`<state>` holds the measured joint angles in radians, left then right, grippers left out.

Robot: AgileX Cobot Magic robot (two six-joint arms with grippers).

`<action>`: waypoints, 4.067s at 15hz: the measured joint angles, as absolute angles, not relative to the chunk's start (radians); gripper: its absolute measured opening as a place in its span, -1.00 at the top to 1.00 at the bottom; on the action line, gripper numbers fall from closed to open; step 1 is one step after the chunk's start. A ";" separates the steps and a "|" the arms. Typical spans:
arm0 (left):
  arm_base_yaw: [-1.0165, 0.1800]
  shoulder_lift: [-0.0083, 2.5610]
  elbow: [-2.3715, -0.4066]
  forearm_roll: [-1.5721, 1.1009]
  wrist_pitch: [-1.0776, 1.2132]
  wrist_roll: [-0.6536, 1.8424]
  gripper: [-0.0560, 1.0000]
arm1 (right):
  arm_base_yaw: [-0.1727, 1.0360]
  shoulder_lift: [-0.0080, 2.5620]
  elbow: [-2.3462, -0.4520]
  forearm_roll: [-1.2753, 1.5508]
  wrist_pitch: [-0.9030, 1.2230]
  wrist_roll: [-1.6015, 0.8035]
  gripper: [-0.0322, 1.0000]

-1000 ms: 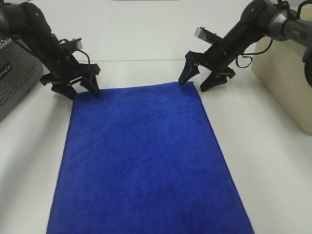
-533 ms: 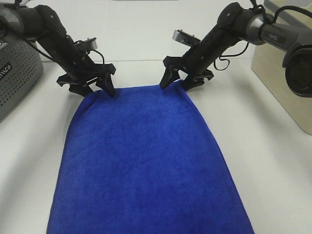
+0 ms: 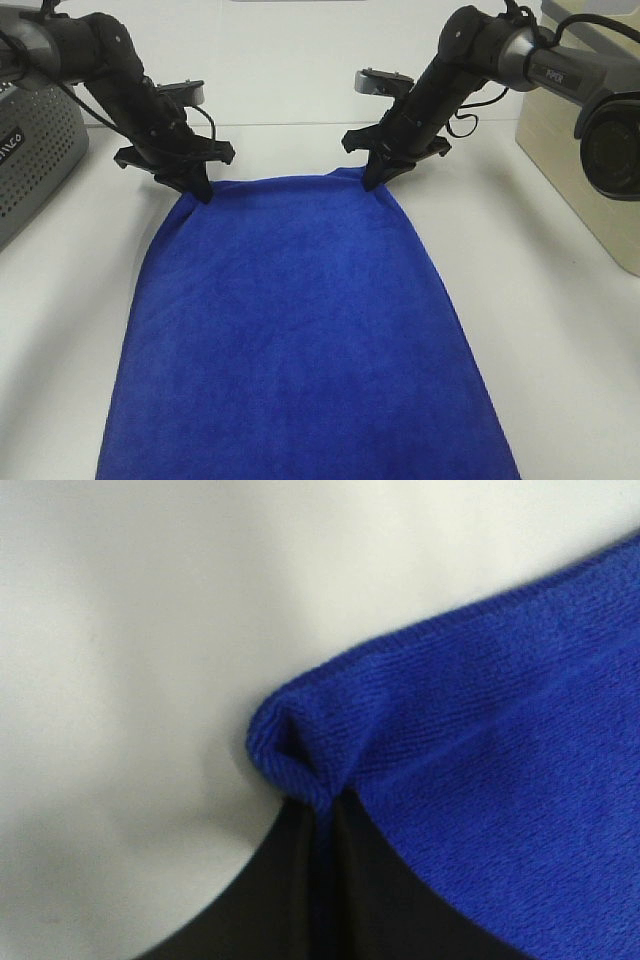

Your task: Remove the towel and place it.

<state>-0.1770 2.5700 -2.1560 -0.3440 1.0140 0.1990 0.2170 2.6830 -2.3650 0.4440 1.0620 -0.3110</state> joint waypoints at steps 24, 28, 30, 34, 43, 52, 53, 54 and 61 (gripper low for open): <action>-0.180 2.588 -2.330 -0.191 0.503 0.393 0.86 | 0.218 2.662 -2.432 0.376 0.658 -0.350 0.91; -0.180 2.594 -2.330 -0.182 0.498 0.393 0.86 | 0.218 2.666 -2.432 0.378 0.643 -0.358 0.91; -0.180 2.612 -2.330 -0.181 0.488 0.393 0.86 | 0.218 2.668 -2.432 0.378 0.638 -0.358 0.91; -0.180 2.657 -2.330 -0.179 0.455 0.393 0.86 | 0.218 2.691 -2.432 0.378 0.615 -0.358 0.91; -0.180 2.671 -2.330 -0.172 0.415 0.393 0.58 | 0.218 2.701 -2.432 0.372 0.591 -0.358 0.27; -0.180 2.669 -2.330 -0.133 0.425 0.390 -0.58 | 0.211 2.696 -2.432 0.316 0.712 -0.345 -0.44; -0.180 2.661 -2.330 -0.131 0.454 0.390 -0.58 | 0.209 2.692 -2.432 0.315 0.730 -0.339 -0.44; -0.180 2.632 -2.330 -0.131 0.538 0.390 -0.58 | 0.206 2.669 -2.432 0.308 0.790 -0.303 -0.45; -0.180 2.323 -2.330 -0.128 1.134 0.203 -0.58 | 0.206 2.361 -2.432 0.303 1.203 -0.155 -0.68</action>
